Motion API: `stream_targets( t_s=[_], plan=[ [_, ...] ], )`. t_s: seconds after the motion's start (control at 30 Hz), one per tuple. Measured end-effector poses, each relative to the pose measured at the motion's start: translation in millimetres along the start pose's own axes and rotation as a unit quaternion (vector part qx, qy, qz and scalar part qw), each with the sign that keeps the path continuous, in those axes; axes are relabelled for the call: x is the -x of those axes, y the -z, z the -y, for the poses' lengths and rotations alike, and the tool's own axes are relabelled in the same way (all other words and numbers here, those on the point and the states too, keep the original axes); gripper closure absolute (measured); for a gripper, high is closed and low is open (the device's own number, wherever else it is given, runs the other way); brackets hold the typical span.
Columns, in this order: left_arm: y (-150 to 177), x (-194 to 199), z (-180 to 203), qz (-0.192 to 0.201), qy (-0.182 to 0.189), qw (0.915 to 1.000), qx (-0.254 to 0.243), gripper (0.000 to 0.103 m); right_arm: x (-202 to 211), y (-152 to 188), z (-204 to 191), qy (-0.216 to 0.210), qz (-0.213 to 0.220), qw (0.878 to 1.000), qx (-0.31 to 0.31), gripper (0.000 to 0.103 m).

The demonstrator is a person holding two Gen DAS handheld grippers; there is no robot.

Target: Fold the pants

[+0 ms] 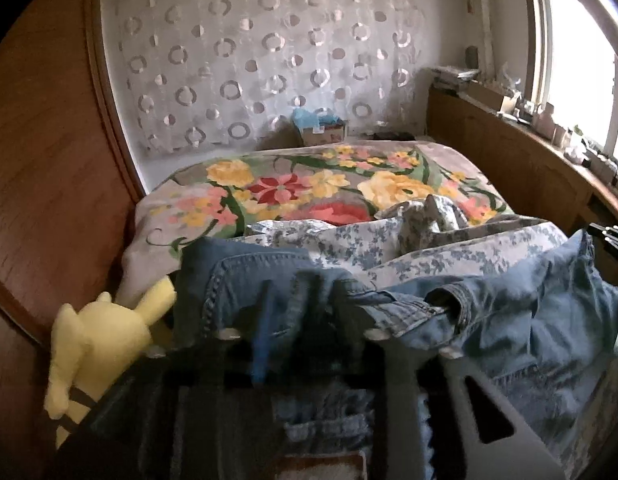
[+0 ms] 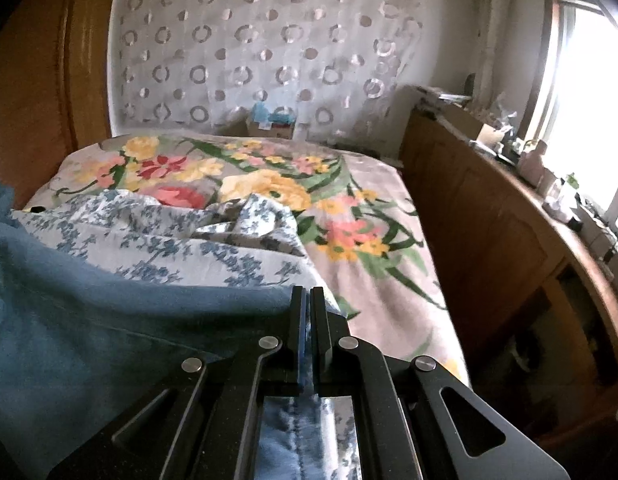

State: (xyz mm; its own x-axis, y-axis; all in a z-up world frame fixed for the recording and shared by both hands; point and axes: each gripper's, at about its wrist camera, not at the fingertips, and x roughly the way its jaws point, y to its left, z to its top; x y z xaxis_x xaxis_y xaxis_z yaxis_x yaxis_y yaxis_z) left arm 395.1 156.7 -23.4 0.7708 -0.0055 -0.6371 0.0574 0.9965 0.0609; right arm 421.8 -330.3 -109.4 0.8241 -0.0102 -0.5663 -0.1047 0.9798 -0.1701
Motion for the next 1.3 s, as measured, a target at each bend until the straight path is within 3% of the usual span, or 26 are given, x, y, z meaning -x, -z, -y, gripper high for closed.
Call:
stream_targets(
  t_s=[0.17, 0.23, 0.3, 0.63, 0.9, 1.1, 1.3],
  plan=[
    [7, 26, -3, 0.016, -0.004, 0.9998, 0.011, 0.051, 14, 0, 7, 0.003, -0.003, 1.0, -0.001, 0.095],
    [12, 36, -2, 0.023, 0.011, 0.9996, 0.014, 0.033, 23, 3, 10, 0.002, -0.003, 1.0, -0.004, 0.085],
    [18, 44, 2, 0.024, 0.024, 0.9994, 0.011, 0.023, 28, 8, 12, -0.006, -0.001, 1.0, -0.013, 0.063],
    [65, 53, 32, -0.012, 0.045, 0.9989, -0.01, 0.022, 96, 58, 31, -0.054, 0.009, 0.998, -0.039, 0.058],
    [102, 57, 47, -0.031, 0.066, 0.9973, -0.002, 0.022, 140, 109, 58, -0.066, -0.021, 0.994, -0.083, 0.058],
    [122, 63, 54, -0.035, 0.077, 0.9964, 0.001, 0.022, 144, 139, 68, -0.077, -0.058, 0.989, -0.111, 0.058],
    [130, 72, 49, -0.032, 0.072, 0.9968, 0.012, 0.022, 132, 136, 73, -0.092, -0.084, 0.983, -0.134, 0.058]
  ],
)
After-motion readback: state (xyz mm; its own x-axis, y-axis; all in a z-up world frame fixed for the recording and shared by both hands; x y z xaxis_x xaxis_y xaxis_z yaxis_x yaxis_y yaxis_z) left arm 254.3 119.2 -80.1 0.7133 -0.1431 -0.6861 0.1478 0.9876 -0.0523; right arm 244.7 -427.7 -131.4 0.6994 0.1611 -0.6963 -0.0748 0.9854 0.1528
